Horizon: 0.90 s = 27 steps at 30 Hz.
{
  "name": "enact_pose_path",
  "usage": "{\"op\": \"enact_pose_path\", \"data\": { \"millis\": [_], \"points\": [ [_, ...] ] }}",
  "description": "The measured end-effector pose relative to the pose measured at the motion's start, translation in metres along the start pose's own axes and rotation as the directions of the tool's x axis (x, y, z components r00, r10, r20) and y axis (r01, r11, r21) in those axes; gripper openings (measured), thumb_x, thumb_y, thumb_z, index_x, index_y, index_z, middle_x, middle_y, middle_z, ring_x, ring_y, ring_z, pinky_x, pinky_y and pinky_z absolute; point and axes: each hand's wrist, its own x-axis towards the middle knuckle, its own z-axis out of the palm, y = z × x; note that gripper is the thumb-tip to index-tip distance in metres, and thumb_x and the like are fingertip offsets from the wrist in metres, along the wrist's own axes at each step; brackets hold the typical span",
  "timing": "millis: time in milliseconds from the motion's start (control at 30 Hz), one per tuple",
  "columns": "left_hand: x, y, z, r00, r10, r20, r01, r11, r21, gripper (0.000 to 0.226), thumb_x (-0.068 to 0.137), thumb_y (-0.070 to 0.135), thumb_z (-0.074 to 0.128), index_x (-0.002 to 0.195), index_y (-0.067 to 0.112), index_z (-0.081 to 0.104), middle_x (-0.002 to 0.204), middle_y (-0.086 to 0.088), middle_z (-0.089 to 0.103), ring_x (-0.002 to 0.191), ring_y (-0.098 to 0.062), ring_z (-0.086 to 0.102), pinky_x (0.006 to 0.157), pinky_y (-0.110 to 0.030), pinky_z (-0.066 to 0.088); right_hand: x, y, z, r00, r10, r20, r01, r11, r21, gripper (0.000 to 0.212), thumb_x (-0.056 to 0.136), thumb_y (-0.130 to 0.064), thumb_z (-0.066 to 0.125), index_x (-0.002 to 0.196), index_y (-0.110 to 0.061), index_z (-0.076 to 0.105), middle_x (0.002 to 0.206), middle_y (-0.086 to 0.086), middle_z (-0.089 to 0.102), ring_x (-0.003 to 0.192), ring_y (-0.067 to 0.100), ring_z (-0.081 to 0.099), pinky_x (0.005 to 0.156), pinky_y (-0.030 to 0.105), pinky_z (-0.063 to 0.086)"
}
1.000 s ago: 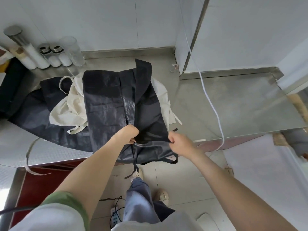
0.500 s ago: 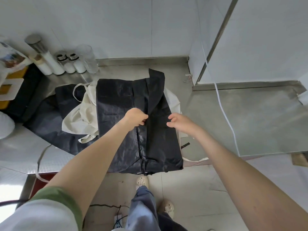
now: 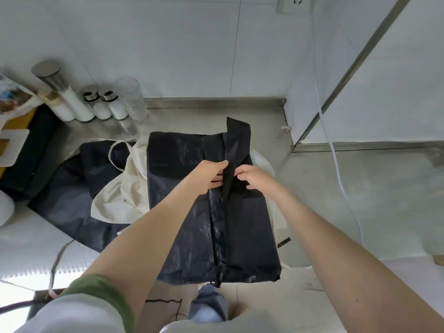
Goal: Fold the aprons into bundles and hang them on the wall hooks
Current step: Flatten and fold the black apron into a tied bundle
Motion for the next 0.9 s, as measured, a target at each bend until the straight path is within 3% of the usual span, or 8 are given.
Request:
{"op": "enact_pose_path", "data": {
  "millis": [100, 200, 400, 467, 567, 633, 767, 900],
  "points": [
    [0.009, 0.019, -0.002, 1.000, -0.009, 0.030, 0.009, 1.000, -0.004, 0.025, 0.092, 0.029, 0.064, 0.102, 0.006, 0.064, 0.093, -0.006, 0.066, 0.086, -0.017, 0.064, 0.078, -0.027, 0.054, 0.017, -0.006, -0.007, 0.995, 0.095, -0.036, -0.096, 0.995, -0.036, 0.024, 0.095, -0.010, 0.046, 0.113, -0.002, 0.059, 0.122, 0.016, 0.060, 0.121, 0.027, 0.053, 0.095, 0.036, 0.047],
    [0.027, 0.033, -0.001, 0.998, -0.019, -0.062, 0.024, 0.997, 0.072, 0.025, 0.092, 0.027, 0.065, 0.103, 0.005, 0.067, 0.073, -0.001, 0.047, 0.066, -0.011, 0.049, 0.066, -0.023, 0.052, 0.039, -0.008, -0.014, 0.989, 0.097, -0.111, -0.104, 0.993, -0.053, 0.025, 0.090, -0.011, 0.048, 0.109, 0.002, 0.059, 0.111, 0.024, 0.062, 0.109, 0.035, 0.059, 0.096, 0.044, 0.047],
    [0.050, 0.036, 0.003, 1.000, -0.003, -0.006, 0.004, 0.999, 0.044, 0.032, 0.093, 0.029, 0.064, 0.114, 0.005, 0.063, 0.106, -0.006, 0.065, 0.098, -0.017, 0.061, 0.086, -0.028, 0.052, 0.068, -0.004, -0.026, 0.984, -0.051, -0.169, 0.061, 0.997, 0.056, 0.018, 0.075, -0.018, 0.059, 0.091, -0.024, 0.060, 0.110, 0.005, 0.060, 0.098, 0.020, 0.059, 0.094, 0.038, 0.047],
    [0.054, 0.037, 0.006, 0.999, 0.035, 0.010, -0.035, 0.999, 0.014, 0.021, 0.092, 0.020, 0.063, 0.107, 0.007, 0.065, 0.111, -0.007, 0.067, 0.106, -0.019, 0.062, 0.092, -0.030, 0.051, 0.071, -0.007, -0.027, 0.983, -0.071, -0.170, 0.098, 0.983, 0.157, 0.011, 0.080, -0.012, 0.058, 0.082, -0.023, 0.055, 0.097, 0.002, 0.060, 0.091, 0.019, 0.057, 0.086, 0.034, 0.044],
    [0.050, 0.039, 0.009, 0.992, 0.071, 0.107, -0.068, 0.997, -0.031, 0.010, 0.089, 0.009, 0.056, 0.080, 0.013, 0.058, 0.091, -0.002, 0.063, 0.092, -0.019, 0.057, 0.087, -0.028, 0.045, 0.073, -0.014, -0.034, 0.978, -0.004, -0.207, 0.113, 0.849, 0.516, 0.009, 0.093, -0.012, 0.053, 0.086, -0.015, 0.050, 0.089, 0.004, 0.057, 0.079, 0.018, 0.055, 0.071, 0.027, 0.043],
    [0.041, 0.040, 0.005, 0.975, 0.077, 0.210, -0.057, 0.993, -0.099, 0.010, 0.085, 0.004, 0.050, 0.084, 0.011, 0.056, 0.087, -0.003, 0.058, 0.084, -0.019, 0.054, 0.081, -0.027, 0.042, 0.070, -0.020, -0.043, 0.986, 0.011, -0.169, 0.103, 0.756, 0.646, 0.011, 0.097, -0.022, 0.051, 0.091, -0.014, 0.049, 0.091, 0.006, 0.060, 0.072, 0.019, 0.057, 0.063, 0.026, 0.045],
    [0.023, 0.057, -0.005, 0.951, 0.063, 0.302, 0.005, 0.976, -0.219, 0.019, 0.079, -0.002, 0.039, 0.087, 0.011, 0.051, 0.085, -0.005, 0.054, 0.071, -0.017, 0.057, 0.065, -0.021, 0.051, 0.065, -0.039, -0.069, 0.999, -0.050, 0.009, 0.034, 0.793, 0.608, 0.031, 0.099, -0.038, 0.045, 0.094, -0.011, 0.059, 0.082, 0.006, 0.060, 0.061, 0.019, 0.049, 0.059, 0.028, 0.040],
    [0.007, 0.075, -0.008, 0.931, 0.083, 0.356, 0.001, 0.973, -0.229, 0.031, 0.086, 0.004, 0.039, 0.109, 0.003, 0.061, 0.100, -0.010, 0.067, 0.085, -0.023, 0.065, 0.077, -0.028, 0.055, 0.066, -0.065, -0.080, 0.986, -0.165, 0.012, 0.132, 0.832, 0.538, 0.022, 0.098, -0.024, 0.050, 0.110, -0.008, 0.060, 0.092, 0.006, 0.063, 0.077, 0.018, 0.057, 0.069, 0.027, 0.047]
  ]
}}
